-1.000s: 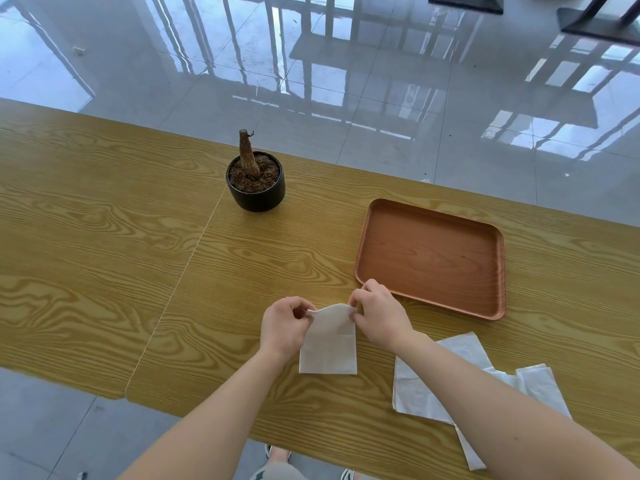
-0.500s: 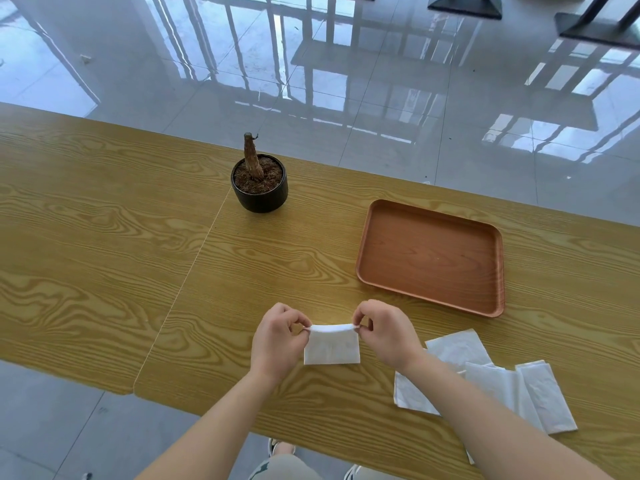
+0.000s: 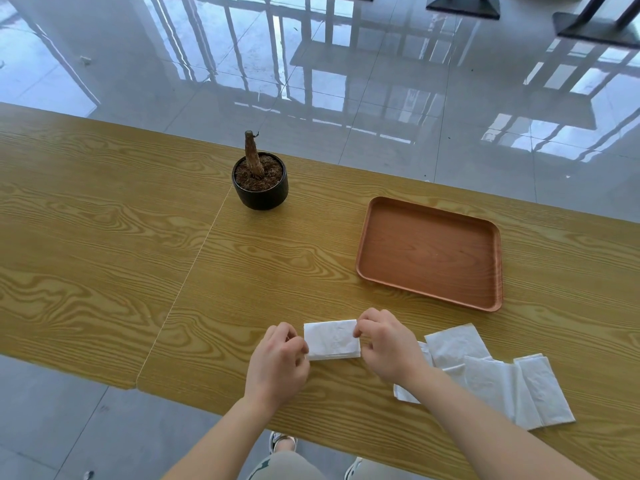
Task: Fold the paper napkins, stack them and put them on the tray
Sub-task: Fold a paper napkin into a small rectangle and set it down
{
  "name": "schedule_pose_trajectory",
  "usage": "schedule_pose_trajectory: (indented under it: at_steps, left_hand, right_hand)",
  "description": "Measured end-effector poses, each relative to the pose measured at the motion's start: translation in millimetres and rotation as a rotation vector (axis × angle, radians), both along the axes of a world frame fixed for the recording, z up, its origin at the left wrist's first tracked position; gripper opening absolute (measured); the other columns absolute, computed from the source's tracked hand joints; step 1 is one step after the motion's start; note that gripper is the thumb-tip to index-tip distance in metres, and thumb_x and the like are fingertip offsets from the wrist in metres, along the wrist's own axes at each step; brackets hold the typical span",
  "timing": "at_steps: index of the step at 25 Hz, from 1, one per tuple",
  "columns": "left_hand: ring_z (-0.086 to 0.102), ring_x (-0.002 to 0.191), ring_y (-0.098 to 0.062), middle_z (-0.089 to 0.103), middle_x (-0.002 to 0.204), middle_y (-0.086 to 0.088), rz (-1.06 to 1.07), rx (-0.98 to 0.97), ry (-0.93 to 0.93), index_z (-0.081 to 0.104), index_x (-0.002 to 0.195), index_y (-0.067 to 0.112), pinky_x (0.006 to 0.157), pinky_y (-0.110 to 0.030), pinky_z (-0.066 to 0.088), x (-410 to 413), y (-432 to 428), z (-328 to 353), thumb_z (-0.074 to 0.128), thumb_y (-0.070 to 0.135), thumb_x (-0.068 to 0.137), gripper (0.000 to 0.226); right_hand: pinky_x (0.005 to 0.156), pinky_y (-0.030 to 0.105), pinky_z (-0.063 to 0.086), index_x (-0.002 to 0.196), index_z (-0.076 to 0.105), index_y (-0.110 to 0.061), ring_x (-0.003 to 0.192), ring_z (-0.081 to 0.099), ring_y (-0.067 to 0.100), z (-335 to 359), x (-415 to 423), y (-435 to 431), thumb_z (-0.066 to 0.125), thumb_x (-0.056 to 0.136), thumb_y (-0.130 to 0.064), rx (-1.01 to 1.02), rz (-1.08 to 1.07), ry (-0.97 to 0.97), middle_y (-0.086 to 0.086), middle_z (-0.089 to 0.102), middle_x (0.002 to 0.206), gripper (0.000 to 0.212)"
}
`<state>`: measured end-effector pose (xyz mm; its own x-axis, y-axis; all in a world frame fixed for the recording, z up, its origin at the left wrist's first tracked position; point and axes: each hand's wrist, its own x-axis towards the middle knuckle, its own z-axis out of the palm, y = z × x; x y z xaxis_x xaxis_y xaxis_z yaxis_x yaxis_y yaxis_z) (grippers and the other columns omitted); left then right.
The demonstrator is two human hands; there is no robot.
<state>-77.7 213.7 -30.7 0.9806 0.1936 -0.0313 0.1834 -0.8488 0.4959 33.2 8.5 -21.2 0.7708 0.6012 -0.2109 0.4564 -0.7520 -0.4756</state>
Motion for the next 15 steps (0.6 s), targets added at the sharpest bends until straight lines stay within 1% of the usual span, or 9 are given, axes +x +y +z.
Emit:
schedule_pose_trajectory:
  at_steps: [1, 3, 4, 6, 8, 10, 13, 15]
  left_hand:
    - [0.061, 0.085, -0.024, 0.064, 0.094, -0.001, -0.030, 0.039, -0.016, 0.073, 0.083, 0.013, 0.058, -0.037, 0.053, 0.7, -1.0, 0.0, 0.075, 0.006, 0.071, 0.014]
    - [0.065, 0.109, -0.030, 0.068, 0.115, -0.007, -0.183, 0.174, -0.016, 0.073, 0.098, 0.016, 0.069, -0.040, 0.055, -1.3, -4.8, -1.7, 0.073, 0.015, 0.074, 0.024]
    - [0.062, 0.120, -0.030, 0.067, 0.124, -0.009, -0.267, 0.240, -0.009, 0.072, 0.104, 0.017, 0.075, -0.041, 0.056, -3.7, -5.5, -3.8, 0.071, 0.020, 0.076, 0.029]
    - [0.056, 0.129, -0.029, 0.065, 0.132, -0.007, -0.357, 0.303, 0.035, 0.069, 0.115, 0.019, 0.082, -0.041, 0.055, -8.5, -4.2, -7.1, 0.063, 0.029, 0.082, 0.035]
    - [0.053, 0.133, -0.028, 0.061, 0.138, -0.006, -0.375, 0.316, 0.101, 0.066, 0.124, 0.020, 0.087, -0.042, 0.054, -12.5, -1.8, -8.1, 0.056, 0.032, 0.086, 0.041]
    - [0.050, 0.135, -0.028, 0.058, 0.142, -0.007, -0.384, 0.336, 0.123, 0.064, 0.127, 0.020, 0.092, -0.043, 0.053, -14.1, -0.5, -7.5, 0.056, 0.033, 0.086, 0.043]
    - [0.052, 0.133, -0.030, 0.059, 0.140, -0.011, -0.316, 0.326, 0.130, 0.066, 0.119, 0.019, 0.089, -0.042, 0.054, -15.1, -0.8, -3.5, 0.060, 0.030, 0.083, 0.038]
    - [0.060, 0.121, -0.030, 0.063, 0.129, -0.009, -0.240, 0.292, 0.105, 0.067, 0.111, 0.018, 0.083, -0.041, 0.055, -16.3, -3.5, 0.0, 0.055, 0.028, 0.081, 0.034]
  right_hand:
    - [0.066, 0.037, 0.054, 0.098, 0.072, -0.019, 0.095, 0.051, 0.016, -0.2, 2.2, 0.6, 0.058, 0.088, -0.005, 0.024, -0.017, -0.031, -0.012, 0.063, 0.106, 0.023]
    - [0.067, 0.034, 0.053, 0.104, 0.073, -0.021, 0.096, 0.050, 0.016, -1.8, 7.1, 3.0, 0.064, 0.093, -0.015, 0.031, 0.034, -0.083, -0.013, 0.064, 0.109, 0.016]
    - [0.069, 0.033, 0.053, 0.108, 0.073, -0.021, 0.098, 0.050, 0.018, -3.0, 9.6, 4.6, 0.066, 0.093, -0.020, 0.013, 0.088, -0.094, -0.012, 0.063, 0.112, 0.016]
    - [0.070, 0.031, 0.051, 0.109, 0.073, -0.022, 0.100, 0.050, 0.020, -5.3, 13.5, 7.2, 0.067, 0.093, -0.023, -0.046, 0.175, -0.098, -0.009, 0.062, 0.116, 0.017]
    - [0.068, 0.032, 0.050, 0.100, 0.074, -0.020, 0.099, 0.051, 0.022, -6.4, 14.0, 7.2, 0.063, 0.094, -0.020, -0.095, 0.226, -0.132, -0.005, 0.062, 0.114, 0.013]
    - [0.066, 0.034, 0.052, 0.095, 0.074, -0.018, 0.097, 0.053, 0.023, -8.4, 10.2, 4.7, 0.060, 0.095, -0.019, -0.112, 0.236, -0.168, -0.002, 0.063, 0.109, 0.014]
    - [0.066, 0.036, 0.054, 0.100, 0.071, -0.019, 0.098, 0.053, 0.021, -10.1, -0.1, -2.2, 0.058, 0.097, -0.026, -0.090, 0.149, -0.119, -0.003, 0.058, 0.104, 0.015]
    - [0.069, 0.037, 0.054, 0.106, 0.070, -0.021, 0.098, 0.052, 0.020, -9.7, -3.4, -4.8, 0.061, 0.096, -0.026, -0.024, 0.038, -0.061, -0.003, 0.057, 0.103, 0.015]
